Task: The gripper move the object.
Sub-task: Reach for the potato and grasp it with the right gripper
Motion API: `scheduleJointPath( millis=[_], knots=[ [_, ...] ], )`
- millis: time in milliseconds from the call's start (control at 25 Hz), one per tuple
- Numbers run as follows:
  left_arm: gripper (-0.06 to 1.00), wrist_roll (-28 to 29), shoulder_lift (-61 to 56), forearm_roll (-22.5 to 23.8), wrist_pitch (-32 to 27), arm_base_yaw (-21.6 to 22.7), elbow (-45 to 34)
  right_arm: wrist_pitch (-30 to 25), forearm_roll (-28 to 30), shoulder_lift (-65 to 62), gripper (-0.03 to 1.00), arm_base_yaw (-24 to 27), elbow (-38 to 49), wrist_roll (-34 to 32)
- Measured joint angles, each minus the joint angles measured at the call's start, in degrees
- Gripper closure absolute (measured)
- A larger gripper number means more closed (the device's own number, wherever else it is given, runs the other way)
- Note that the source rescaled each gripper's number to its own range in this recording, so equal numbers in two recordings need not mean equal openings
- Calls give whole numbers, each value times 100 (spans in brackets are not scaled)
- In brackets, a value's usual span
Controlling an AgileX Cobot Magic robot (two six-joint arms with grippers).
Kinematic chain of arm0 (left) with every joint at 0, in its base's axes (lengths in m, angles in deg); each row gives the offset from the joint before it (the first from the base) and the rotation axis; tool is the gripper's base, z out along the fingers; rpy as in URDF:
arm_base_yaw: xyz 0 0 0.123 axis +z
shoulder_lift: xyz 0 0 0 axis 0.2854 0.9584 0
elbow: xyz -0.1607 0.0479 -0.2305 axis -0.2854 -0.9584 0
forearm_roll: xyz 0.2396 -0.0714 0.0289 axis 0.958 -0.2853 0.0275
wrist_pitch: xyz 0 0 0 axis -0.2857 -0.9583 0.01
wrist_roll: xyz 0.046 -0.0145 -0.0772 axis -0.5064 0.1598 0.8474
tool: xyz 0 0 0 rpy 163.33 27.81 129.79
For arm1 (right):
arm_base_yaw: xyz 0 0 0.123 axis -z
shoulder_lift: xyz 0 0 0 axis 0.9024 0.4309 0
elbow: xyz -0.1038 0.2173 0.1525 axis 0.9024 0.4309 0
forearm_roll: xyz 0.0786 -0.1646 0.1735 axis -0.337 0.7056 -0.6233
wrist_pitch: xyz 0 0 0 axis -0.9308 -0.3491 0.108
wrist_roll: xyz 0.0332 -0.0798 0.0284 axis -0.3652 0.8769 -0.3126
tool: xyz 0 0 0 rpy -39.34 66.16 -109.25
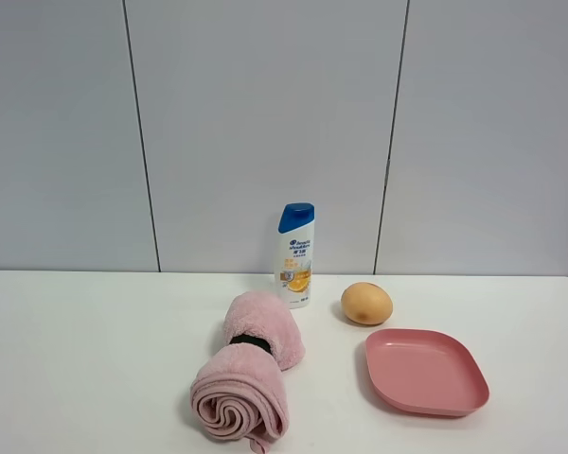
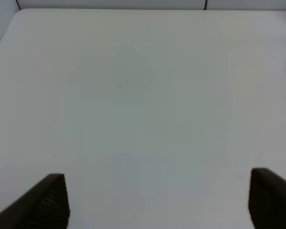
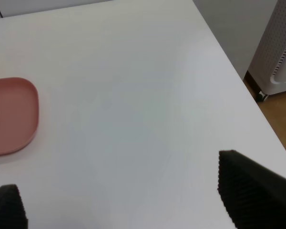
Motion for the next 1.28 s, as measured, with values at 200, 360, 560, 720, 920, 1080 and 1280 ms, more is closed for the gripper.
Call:
scheduleJointPath(
  millis=[200,360,560,720,920,1080,1280],
  knots=[
    [-6,0,0,0,0,0,0,0,0,0,19,0,0,0],
    [-6,0,0,0,0,0,0,0,0,0,19,0,0,0],
    [-6,0,0,0,0,0,0,0,0,0,19,0,0,0],
    [-6,0,0,0,0,0,0,1,-67,79,19,0,0,0],
    [-6,0,0,0,0,0,0,709,-510,1411,19,0,-355,113],
    [-6,0,0,0,0,0,0,1555,-1196,3153,19,0,-1196,640],
    [-6,0,0,0,0,0,0,1783,-1737,5536,18,-275,-2827,1552]
  ],
)
